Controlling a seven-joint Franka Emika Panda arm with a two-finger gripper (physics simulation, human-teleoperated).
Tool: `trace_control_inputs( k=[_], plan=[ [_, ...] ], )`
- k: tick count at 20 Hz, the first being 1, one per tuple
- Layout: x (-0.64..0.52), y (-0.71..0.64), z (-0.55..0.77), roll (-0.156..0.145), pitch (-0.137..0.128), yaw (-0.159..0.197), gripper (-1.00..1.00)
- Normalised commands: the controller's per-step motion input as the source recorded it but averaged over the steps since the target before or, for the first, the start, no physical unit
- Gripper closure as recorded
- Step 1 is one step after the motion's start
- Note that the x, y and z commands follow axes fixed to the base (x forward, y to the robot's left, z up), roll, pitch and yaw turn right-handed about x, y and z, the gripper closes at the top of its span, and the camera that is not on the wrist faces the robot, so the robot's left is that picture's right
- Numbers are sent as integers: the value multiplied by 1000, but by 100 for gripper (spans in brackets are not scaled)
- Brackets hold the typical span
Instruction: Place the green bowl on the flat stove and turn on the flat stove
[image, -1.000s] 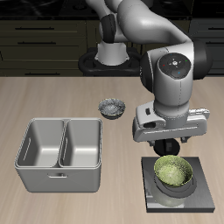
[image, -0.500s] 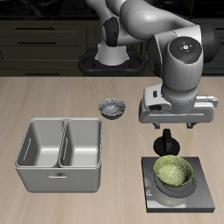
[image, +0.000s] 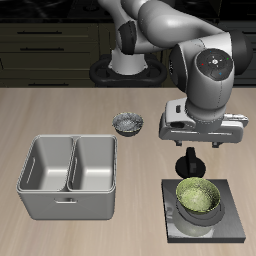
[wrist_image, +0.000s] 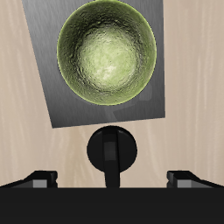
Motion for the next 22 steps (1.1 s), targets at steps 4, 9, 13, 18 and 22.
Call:
trace_control_inputs(
  k=[4,9,13,18,22],
  plan=[
    [-100,-8,-210,-4,33,-32,-100],
    [-239,74,-192,0,12,-32,-100],
    [-162,68,-167,1,23,-24,-100],
    [-135,-114,-156,-25,16,-24,-100],
    [-244,-112,-169,-15,12,-18,-100]
  ],
)
